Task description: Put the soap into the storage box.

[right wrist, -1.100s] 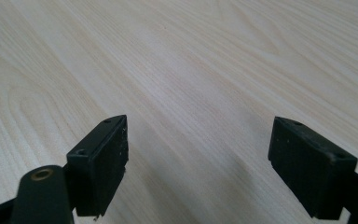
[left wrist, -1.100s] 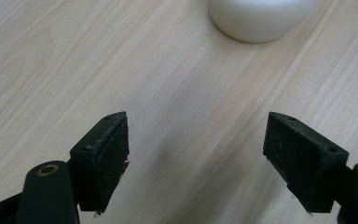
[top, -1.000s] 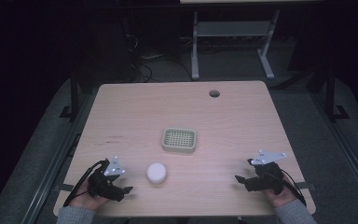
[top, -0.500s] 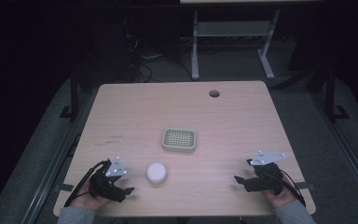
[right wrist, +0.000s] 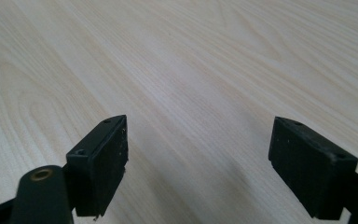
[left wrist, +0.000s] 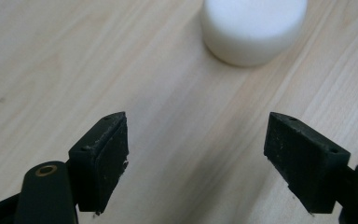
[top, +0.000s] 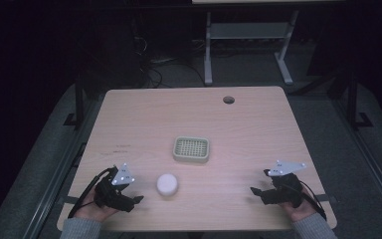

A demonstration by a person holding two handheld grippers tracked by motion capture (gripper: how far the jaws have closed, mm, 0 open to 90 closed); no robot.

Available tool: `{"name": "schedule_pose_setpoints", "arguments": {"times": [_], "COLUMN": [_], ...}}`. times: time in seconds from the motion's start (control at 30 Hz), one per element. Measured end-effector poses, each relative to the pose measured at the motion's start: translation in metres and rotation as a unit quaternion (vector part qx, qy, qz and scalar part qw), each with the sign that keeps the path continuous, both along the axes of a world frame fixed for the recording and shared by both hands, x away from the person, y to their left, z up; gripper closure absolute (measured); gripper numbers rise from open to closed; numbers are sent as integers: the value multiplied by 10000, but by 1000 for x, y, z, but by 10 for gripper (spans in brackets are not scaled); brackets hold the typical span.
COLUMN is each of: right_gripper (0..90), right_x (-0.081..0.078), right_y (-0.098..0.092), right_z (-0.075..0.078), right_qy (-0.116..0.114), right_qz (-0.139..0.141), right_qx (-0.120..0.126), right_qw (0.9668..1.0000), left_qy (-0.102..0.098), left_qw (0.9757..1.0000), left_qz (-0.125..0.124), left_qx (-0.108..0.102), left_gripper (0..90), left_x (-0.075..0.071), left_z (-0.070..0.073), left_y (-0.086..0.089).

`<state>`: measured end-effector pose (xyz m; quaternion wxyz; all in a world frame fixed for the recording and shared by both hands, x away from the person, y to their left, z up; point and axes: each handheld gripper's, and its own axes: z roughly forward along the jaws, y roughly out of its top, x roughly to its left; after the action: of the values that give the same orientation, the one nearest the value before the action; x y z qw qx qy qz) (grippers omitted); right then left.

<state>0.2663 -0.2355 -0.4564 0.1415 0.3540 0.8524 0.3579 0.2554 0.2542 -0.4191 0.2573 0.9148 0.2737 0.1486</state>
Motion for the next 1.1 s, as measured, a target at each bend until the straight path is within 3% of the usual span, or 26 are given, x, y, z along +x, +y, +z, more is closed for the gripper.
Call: {"name": "schedule_pose_setpoints", "arguments": {"times": [0.2, 0.7, 1.1], "right_gripper": [190, 188, 188], "right_x": [0, 0, 0], "right_y": [-3, -4, -4], "right_z": [0, 0, 0], "right_qy": [13, 14, 22], "right_qz": [-95, -91, -69], "right_qx": [45, 49, 42], "right_qw": [9999, 9999, 10000], "left_qy": [17, 195, 287], "left_qw": [10000, 9982, 9964], "left_qz": [-71, -494, -661], "left_qx": [-41, 291, 444], "left_gripper": [204, 203, 203], "left_x": [5, 15, 19], "left_z": [9, 18, 22], "left_y": [-2, -26, -39]}}
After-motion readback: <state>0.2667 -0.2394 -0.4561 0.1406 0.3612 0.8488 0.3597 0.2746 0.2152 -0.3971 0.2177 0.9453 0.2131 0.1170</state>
